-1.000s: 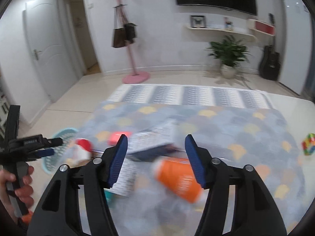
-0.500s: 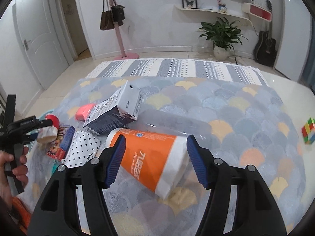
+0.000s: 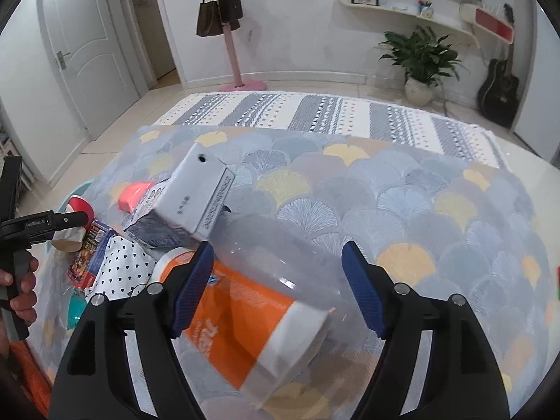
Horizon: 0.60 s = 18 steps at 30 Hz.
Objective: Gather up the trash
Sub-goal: 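Grasp the white panda cup with the left tool while the right tool grasps the orange cup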
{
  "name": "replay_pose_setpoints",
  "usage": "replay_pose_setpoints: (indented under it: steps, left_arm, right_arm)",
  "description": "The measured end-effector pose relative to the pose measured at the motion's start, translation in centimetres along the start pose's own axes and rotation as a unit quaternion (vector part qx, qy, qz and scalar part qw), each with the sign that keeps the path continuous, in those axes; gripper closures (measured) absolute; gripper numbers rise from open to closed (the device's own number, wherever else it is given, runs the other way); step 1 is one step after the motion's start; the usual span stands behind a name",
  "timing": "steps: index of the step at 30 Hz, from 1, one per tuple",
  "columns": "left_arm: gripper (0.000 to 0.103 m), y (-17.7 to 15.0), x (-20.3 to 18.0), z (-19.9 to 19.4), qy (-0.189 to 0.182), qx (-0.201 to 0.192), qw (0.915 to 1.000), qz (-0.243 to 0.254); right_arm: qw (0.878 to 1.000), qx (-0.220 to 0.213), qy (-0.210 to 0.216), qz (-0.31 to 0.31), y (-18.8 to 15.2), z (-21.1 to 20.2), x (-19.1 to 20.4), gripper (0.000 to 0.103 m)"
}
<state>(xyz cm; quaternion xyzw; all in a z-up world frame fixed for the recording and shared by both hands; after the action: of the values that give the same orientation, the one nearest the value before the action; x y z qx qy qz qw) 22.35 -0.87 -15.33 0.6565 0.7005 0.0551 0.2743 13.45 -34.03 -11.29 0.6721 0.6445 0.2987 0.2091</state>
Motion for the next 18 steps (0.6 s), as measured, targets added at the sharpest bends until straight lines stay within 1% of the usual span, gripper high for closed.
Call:
replay_pose_setpoints:
  steps: [2,5,9,11,13,15,16,18]
  left_arm:
    - [0.028,0.0,-0.4,-0.6,0.005,-0.008,0.9999,0.008]
    - [0.028,0.1,-0.6,-1.3,-0.006,-0.017,0.9998,0.008]
    - [0.028,0.5,-0.6,-2.4,-0.019,-0.031,0.9993,0.004]
    - [0.028,0.6,-0.6,-2.8,-0.026,-0.035,0.999,0.002]
    - [0.028,0.6,-0.7,-3.0,-0.03,-0.035,0.9989,0.002]
    - [0.028,0.6,-0.8,-3.1,-0.034,-0.035,0.9988,0.002]
    - [0.028,0.6,-0.8,-3.2,-0.035,-0.036,0.9987,0.001]
    - [0.027,0.7,-0.6,-3.5,-0.038,-0.038,0.9986,0.0]
  right_arm:
    - [1.0,0.008,0.014,0.002,0.0,-0.2,-0.2,0.031]
    - [0.999,0.018,0.039,-0.001,-0.5,-0.9,0.1,0.031]
    - [0.998,0.013,0.054,-0.023,-1.8,-2.7,1.5,0.031]
    - [0.998,0.014,0.05,-0.041,-2.6,-3.3,2.6,0.031]
    - [0.997,0.023,0.051,-0.054,-3.3,-3.1,3.4,0.031]
    - [0.997,0.031,0.047,-0.054,-3.7,-2.6,3.8,0.032]
    - [0.997,0.035,0.049,-0.054,-3.8,-2.5,4.0,0.037]
    - [0.995,0.043,0.069,-0.056,-4.3,-2.5,4.7,0.048]
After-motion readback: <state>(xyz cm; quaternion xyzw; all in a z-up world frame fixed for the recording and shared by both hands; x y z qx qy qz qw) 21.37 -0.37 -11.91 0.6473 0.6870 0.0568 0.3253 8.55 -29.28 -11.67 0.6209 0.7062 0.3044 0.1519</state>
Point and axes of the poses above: each gripper's, at about its wrist camera, not at the fingertips, and z roughly the way its jaws point, x to its left, y to its top, the point moved 2 cm from there along z, roughly the way its jaws point, and after that the axes turned 2 degrees about -z, right-handed, at the moved point
